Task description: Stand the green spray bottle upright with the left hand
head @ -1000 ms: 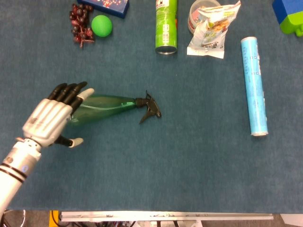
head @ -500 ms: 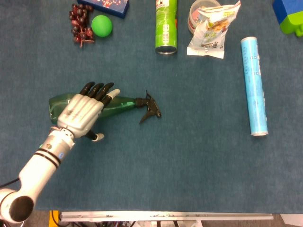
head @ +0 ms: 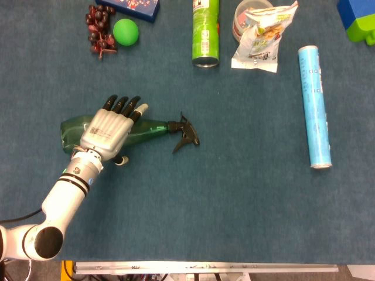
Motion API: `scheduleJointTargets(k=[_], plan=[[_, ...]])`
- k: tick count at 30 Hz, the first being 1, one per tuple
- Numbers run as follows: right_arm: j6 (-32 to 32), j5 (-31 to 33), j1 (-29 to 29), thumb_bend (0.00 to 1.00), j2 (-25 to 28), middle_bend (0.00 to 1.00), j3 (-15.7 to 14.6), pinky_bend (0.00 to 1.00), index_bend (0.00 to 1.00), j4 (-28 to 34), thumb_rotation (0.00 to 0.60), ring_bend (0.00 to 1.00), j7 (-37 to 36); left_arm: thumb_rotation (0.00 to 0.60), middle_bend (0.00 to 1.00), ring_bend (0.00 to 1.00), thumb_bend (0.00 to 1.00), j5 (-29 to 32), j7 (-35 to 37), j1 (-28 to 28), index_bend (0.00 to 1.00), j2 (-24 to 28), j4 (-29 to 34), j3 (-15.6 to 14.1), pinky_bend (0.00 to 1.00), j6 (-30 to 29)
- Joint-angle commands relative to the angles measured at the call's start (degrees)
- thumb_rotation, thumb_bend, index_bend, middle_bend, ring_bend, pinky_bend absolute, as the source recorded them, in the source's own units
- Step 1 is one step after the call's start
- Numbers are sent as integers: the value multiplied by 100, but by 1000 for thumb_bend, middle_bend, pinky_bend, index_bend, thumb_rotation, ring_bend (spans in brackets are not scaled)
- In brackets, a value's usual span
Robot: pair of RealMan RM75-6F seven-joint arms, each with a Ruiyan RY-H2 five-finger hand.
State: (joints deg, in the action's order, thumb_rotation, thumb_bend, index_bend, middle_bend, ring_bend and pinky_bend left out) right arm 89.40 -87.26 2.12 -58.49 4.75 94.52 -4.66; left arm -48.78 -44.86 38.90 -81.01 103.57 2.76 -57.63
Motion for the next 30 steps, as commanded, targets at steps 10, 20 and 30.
scheduleJointTargets(k=[10, 20, 30], plan=[[-39, 10, 13, 247, -16, 441, 2, 470, 499, 10, 600, 409, 50, 600, 0, 0, 0, -183, -9, 17, 93, 14, -182, -302, 0, -244], [-56, 22, 16, 247, -22, 441, 6, 469, 499, 9, 600, 409, 69, 600, 88, 0, 0, -182, 15, -10, 217, 245, -77, -466, 0, -307], [-73, 29, 22, 247, -35, 441, 7, 469, 499, 12, 600, 409, 103, 600, 122, 0, 0, -237, -10, -100, 255, 585, 48, -611, 0, -491]])
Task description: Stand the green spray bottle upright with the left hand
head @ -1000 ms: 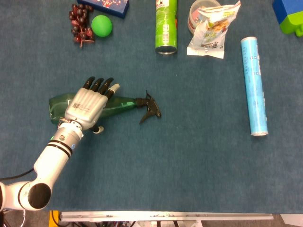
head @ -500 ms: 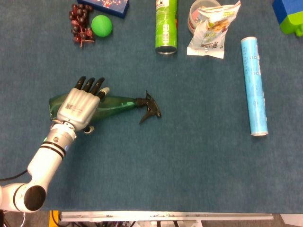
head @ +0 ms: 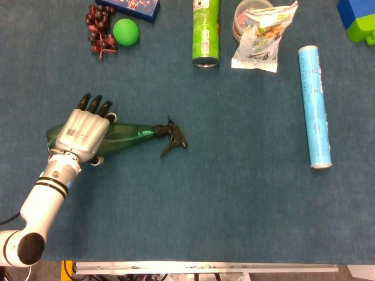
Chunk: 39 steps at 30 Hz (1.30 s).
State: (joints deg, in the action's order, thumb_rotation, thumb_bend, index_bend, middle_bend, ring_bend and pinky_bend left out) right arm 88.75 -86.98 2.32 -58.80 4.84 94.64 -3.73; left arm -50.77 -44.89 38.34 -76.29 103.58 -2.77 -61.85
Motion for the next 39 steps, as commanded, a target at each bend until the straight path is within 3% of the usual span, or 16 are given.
scheduleJointTargets(k=[1, 9, 18, 34, 39], plan=[[-14, -1, 6, 247, -7, 441, -4, 469, 499, 1, 600, 409, 16, 600, 122, 0, 0, -69, 5, -64, 256, 165, 67, -86, 0, -84], [17, -11, -6, 247, -7, 441, 0, 469, 499, 5, 600, 409, 20, 600, 122, 0, 0, -289, 38, -106, 257, 391, -32, -266, 0, 19], [47, -23, -21, 247, 10, 441, 3, 470, 499, 9, 600, 409, -11, 600, 100, 0, 0, -263, -122, -19, 212, 294, 46, -216, 0, 65], [79, -36, -41, 247, 51, 441, 7, 469, 499, 24, 600, 409, -77, 600, 97, 0, 0, 476, -871, 302, 212, -45, 22, -183, 0, 69], [68, -29, -39, 247, 52, 441, 9, 470, 499, 25, 600, 409, -75, 600, 136, 0, 0, 653, -983, 362, 222, -60, 4, -217, 0, 50]])
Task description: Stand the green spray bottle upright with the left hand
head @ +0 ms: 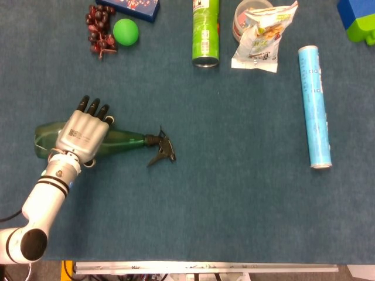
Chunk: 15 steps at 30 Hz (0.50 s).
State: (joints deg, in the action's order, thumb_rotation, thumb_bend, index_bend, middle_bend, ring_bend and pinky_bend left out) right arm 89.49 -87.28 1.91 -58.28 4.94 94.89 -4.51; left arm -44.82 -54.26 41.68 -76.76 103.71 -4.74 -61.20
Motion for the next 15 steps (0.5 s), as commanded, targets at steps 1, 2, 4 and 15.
scheduleJointTargets(k=[1, 2, 4, 15], plan=[[-11, 1, 4, 247, -1, 441, -2, 470, 499, 0, 600, 409, 5, 600, 156, 0, 0, 79, -60, 36, 231, -17, -9, -27, 0, -23], [-17, 3, 6, 247, -1, 441, -2, 470, 499, 1, 600, 409, 9, 600, 181, 1, 0, 95, -72, 46, 246, -22, -10, -34, 0, -31], [-26, 3, 10, 247, -2, 441, -3, 469, 499, 4, 600, 409, 15, 600, 228, 14, 0, 90, -75, 56, 285, -33, -13, -46, 0, -51], [-33, 14, 13, 247, -3, 441, 3, 470, 499, 1, 600, 409, 14, 600, 447, 134, 0, -165, 84, -12, 493, -40, 15, -79, 0, -261]])
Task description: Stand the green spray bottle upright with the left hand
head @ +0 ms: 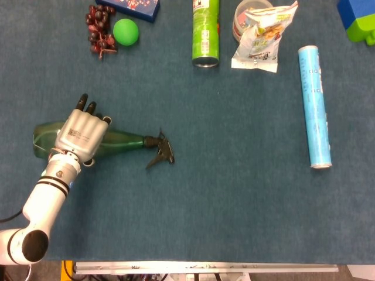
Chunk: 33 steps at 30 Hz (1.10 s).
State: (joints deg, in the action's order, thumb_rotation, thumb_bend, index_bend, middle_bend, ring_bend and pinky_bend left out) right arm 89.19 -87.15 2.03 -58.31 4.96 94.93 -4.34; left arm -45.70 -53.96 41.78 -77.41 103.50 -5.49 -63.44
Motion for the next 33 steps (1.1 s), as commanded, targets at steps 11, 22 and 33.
scheduleJointTargets(k=[11, 22, 33], plan=[[-4, -2, 3, 247, 0, 441, 2, 470, 499, -5, 600, 409, -10, 600, 452, 135, 0, -863, 2151, -388, 500, 576, 620, 417, 0, 167], [-32, 15, 15, 247, -16, 441, 4, 469, 499, -8, 600, 409, 21, 600, 449, 133, 0, -2380, 6101, -1081, 491, 483, 87, 962, 0, 278], [-29, 23, 14, 247, -17, 441, 9, 469, 499, -9, 600, 409, 28, 600, 447, 121, 0, -3976, 9489, -1671, 485, -389, -1760, 966, 0, -825]])
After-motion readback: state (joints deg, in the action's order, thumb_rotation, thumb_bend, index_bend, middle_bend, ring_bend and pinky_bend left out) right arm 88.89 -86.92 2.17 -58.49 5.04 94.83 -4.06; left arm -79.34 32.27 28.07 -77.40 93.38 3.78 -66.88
